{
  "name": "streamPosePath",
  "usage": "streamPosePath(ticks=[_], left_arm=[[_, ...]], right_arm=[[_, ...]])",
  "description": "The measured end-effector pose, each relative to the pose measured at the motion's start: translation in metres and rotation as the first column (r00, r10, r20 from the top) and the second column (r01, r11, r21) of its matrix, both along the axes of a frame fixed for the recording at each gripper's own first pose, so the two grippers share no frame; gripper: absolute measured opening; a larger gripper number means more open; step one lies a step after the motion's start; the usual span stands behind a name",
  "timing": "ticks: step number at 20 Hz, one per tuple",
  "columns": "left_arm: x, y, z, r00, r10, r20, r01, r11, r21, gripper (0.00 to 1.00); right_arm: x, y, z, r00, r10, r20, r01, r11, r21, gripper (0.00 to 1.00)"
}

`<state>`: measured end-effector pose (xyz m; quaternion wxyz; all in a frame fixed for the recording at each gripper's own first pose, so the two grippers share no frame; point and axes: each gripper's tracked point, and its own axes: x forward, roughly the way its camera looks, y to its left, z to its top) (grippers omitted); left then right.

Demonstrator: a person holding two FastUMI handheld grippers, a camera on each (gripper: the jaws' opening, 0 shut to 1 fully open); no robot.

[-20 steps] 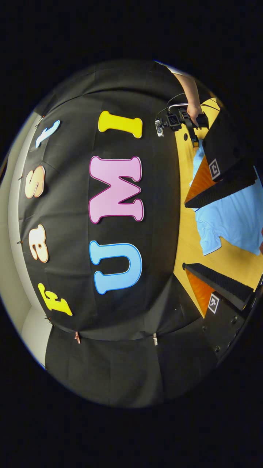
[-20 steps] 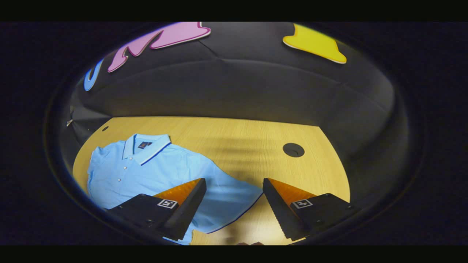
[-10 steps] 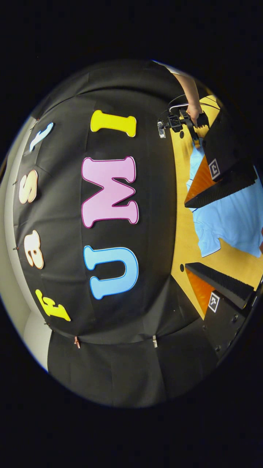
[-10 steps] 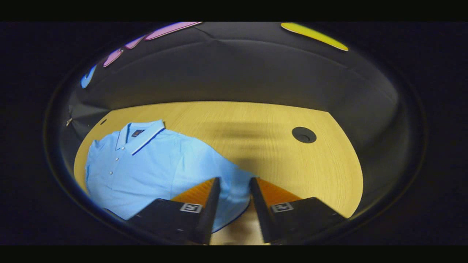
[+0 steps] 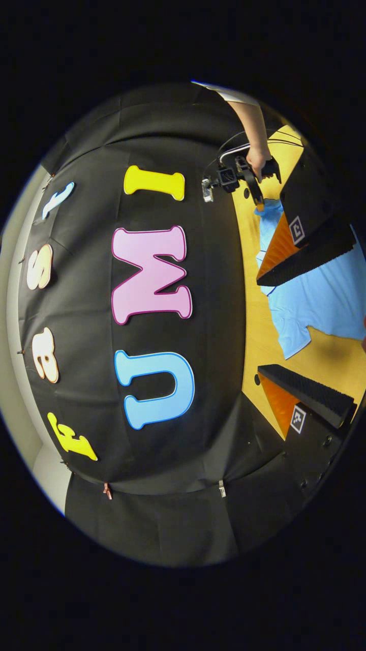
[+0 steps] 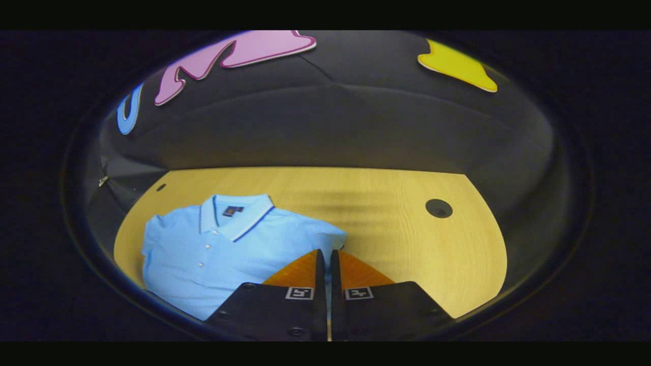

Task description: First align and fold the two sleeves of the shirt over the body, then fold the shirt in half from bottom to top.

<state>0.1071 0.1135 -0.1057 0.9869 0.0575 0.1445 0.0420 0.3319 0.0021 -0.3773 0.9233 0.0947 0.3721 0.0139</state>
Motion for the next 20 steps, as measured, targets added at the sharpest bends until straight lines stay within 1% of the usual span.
streamPosePath(ticks=[2,3,5,6,7,9,10,12,13,14,17,18,20], left_arm=[[0.002,0.015,-0.001,1.0,-0.006,0.003,0.006,1.0,-0.016,0.98],[0.004,0.023,-0.005,1.0,-0.006,0.002,0.006,1.0,-0.018,0.98],[0.007,0.037,-0.015,1.0,-0.004,-0.015,0.004,1.0,-0.029,0.98],[0.009,0.043,-0.024,0.999,0.003,-0.038,-0.004,0.999,-0.036,0.98],[0.011,0.049,-0.036,0.998,0.007,-0.068,-0.01,0.999,-0.047,0.98],[0.012,0.056,-0.049,0.995,0.011,-0.096,-0.019,0.996,-0.081,0.98],[0.014,0.057,-0.053,0.994,0.007,-0.107,-0.018,0.994,-0.104,0.98],[0.02,0.063,-0.063,0.992,0.005,-0.124,-0.019,0.993,-0.117,0.98],[0.025,0.069,-0.069,0.991,0.007,-0.131,-0.022,0.994,-0.11,0.98],[0.031,0.073,-0.075,0.99,0.008,-0.142,-0.023,0.994,-0.104,0.98],[0.055,0.084,-0.098,0.985,-0.002,-0.173,-0.018,0.993,-0.113,0.99],[0.066,0.087,-0.105,0.983,-0.007,-0.182,-0.014,0.993,-0.118,0.99],[0.094,0.093,-0.123,0.981,-0.011,-0.193,-0.008,0.995,-0.096,0.98]], right_arm=[[0.001,0.025,0.004,1.0,0.027,0.002,-0.027,1.0,0.011,0.07],[0.0,0.037,0.002,0.999,0.044,-0.007,-0.044,0.999,0.019,0.02],[-0.009,0.056,-0.016,0.996,0.063,-0.067,-0.061,0.997,0.039,0.02],[-0.013,0.063,-0.027,0.993,0.056,-0.099,-0.051,0.997,0.051,0.05],[-0.016,0.066,-0.033,0.992,0.041,-0.121,-0.033,0.997,0.068,0.13],[-0.018,0.08,-0.031,0.993,0.01,-0.121,0.005,0.992,0.129,0.11],[-0.019,0.083,-0.027,0.994,0.012,-0.109,0.004,0.99,0.144,0.4],[-0.021,0.08,-0.021,0.996,0.02,-0.085,-0.011,0.995,0.1,0.97],[-0.024,0.079,-0.015,0.997,0.025,-0.074,-0.019,0.996,0.088,0.96],[-0.028,0.083,-0.009,0.997,0.036,-0.063,-0.03,0.995,0.094,0.98],[-0.036,0.075,0.013,1.0,0.025,-0.018,-0.023,0.994,0.104,0.98],[-0.042,0.072,0.023,1.0,0.019,-0.005,-0.018,0.993,0.118,0.98],[-0.061,0.068,0.041,1.0,0.013,0.011,-0.015,0.987,0.16,0.98]])
